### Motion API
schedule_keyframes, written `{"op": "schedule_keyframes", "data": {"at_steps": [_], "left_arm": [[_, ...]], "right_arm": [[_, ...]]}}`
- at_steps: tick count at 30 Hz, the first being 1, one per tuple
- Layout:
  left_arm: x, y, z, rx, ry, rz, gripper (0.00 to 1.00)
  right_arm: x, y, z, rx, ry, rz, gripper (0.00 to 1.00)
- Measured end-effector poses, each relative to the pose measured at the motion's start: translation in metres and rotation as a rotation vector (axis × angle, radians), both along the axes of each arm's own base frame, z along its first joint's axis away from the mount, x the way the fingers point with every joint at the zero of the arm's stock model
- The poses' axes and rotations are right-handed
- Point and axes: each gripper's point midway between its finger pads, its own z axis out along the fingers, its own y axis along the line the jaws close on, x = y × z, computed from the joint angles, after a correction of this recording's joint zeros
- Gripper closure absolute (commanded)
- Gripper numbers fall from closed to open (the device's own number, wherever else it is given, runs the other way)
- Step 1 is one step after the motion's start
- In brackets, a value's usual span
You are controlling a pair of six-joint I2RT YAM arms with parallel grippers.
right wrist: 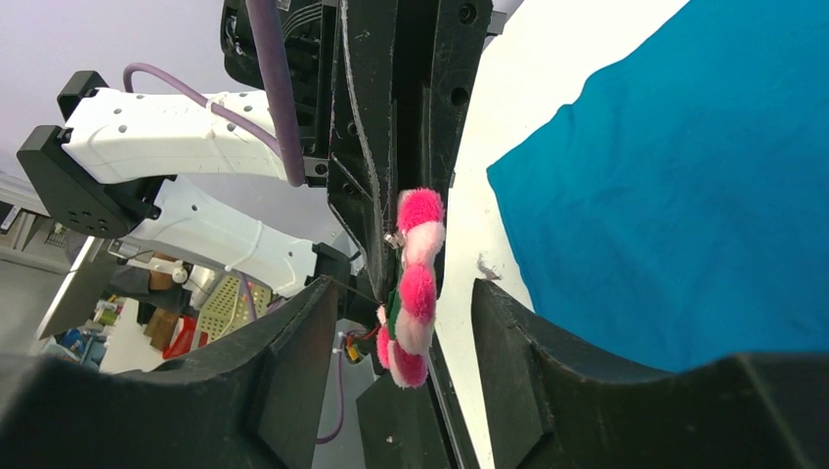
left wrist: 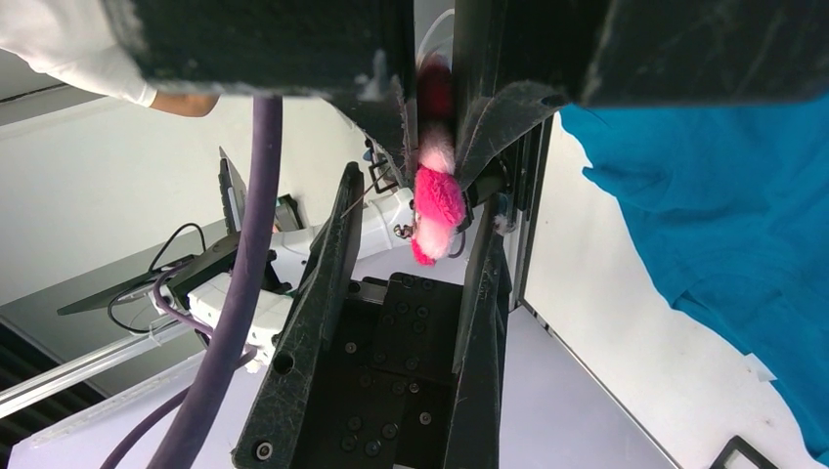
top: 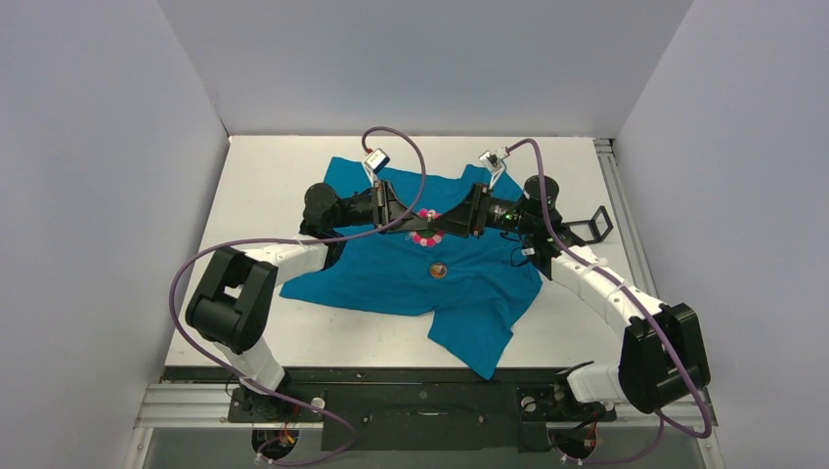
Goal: Remove the brooch from the garment
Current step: Close the brooch.
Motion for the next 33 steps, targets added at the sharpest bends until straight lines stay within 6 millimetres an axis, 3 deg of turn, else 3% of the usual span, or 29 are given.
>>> {"op": "schedule_keyframes", "data": {"at_steps": [12,20,33], "left_arm": [[0.003,-0.003,-0.008,0.023,-0.010,0.018,1.00],[0.002,-0.005,-0.011,0.069,-0.067,0.049,1.00],[0.002,-0.004,-0.017,0.142,-0.169,0.110,1.00]], "right_arm": [[0.007,0.003,-0.008,-0.008,0.031,0.001,0.65],[0.007,0.003,-0.011,-0.008,0.050,0.006,0.78],[0.010,0.004,-0.016,-0.034,0.058,0.024,0.81]]}}
